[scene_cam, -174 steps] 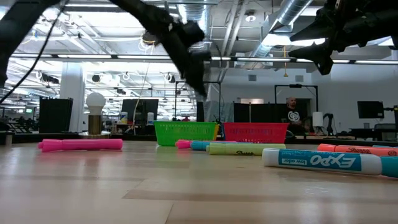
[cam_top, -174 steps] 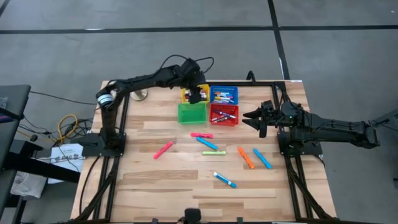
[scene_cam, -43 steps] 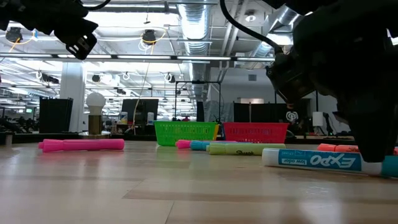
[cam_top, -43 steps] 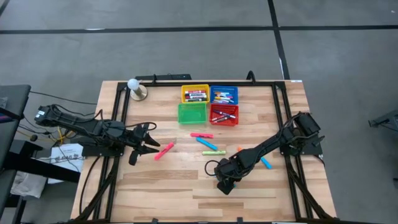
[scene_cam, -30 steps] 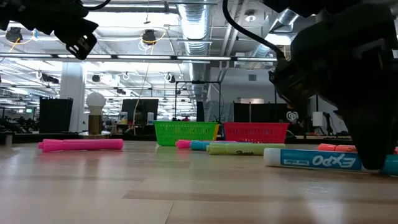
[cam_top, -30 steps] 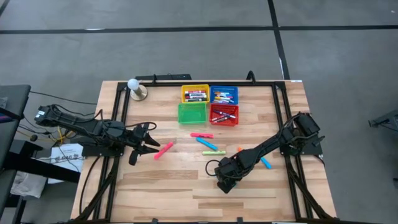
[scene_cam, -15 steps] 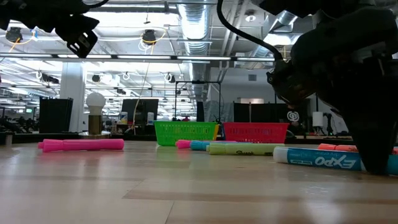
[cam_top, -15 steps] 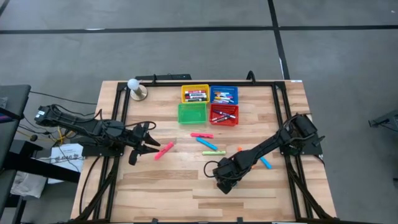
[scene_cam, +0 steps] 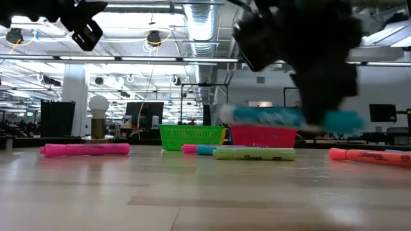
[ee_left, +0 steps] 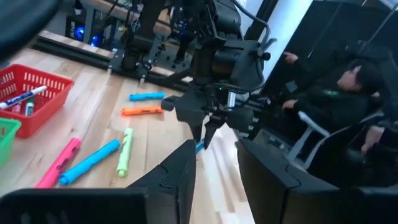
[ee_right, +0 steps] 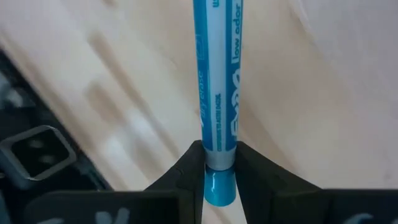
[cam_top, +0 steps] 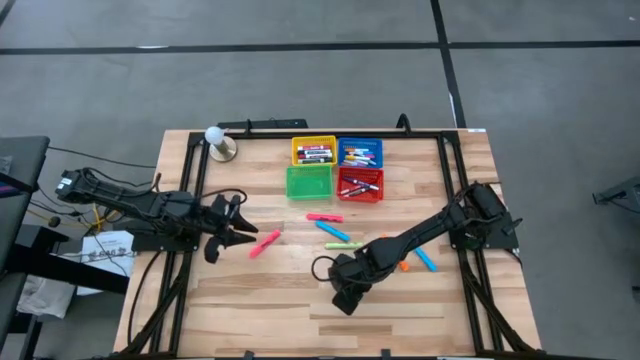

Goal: Pick & Place Markers
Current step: Put the large light blue marker pen into the yellow bin

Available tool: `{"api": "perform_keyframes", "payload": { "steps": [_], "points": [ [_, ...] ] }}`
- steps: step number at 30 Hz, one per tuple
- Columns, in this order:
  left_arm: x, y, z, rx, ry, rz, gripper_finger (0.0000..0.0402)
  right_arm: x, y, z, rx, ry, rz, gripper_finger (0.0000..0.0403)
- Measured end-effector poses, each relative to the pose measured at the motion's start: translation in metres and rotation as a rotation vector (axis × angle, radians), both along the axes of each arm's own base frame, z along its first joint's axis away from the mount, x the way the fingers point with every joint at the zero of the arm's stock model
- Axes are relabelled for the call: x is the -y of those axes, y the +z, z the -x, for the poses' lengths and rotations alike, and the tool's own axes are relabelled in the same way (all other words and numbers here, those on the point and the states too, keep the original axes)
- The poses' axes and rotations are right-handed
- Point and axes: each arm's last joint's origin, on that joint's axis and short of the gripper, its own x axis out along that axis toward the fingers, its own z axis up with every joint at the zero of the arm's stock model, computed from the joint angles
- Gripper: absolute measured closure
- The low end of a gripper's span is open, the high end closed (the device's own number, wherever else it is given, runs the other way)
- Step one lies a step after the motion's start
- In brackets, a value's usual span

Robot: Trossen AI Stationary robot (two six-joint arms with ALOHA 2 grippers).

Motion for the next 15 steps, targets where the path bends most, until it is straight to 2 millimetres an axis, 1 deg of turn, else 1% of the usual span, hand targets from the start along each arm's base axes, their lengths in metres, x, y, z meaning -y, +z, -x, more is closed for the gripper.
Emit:
{"api": "perform_keyframes", "payload": {
  "steps": [8, 12, 15],
  "points": [
    [0.000, 0.003, 0.000, 0.015, 0.005, 0.062, 0.0284, 0.013, 0.030, -0.025, 0.153, 0.055, -0.008, 0.0340],
    [0.000, 0.004, 0.000, 0.024, 0.004, 0.067, 0.0284, 0.027, 0.039, -0.035, 0.210, 0.080, 0.005, 0.0341],
    [0.000, 0.005, 0.000, 0.033, 0.004, 0.073, 0.0284, 0.039, 0.048, -0.047, 0.308, 0.086, 0.004, 0.0341]
  ]
}}
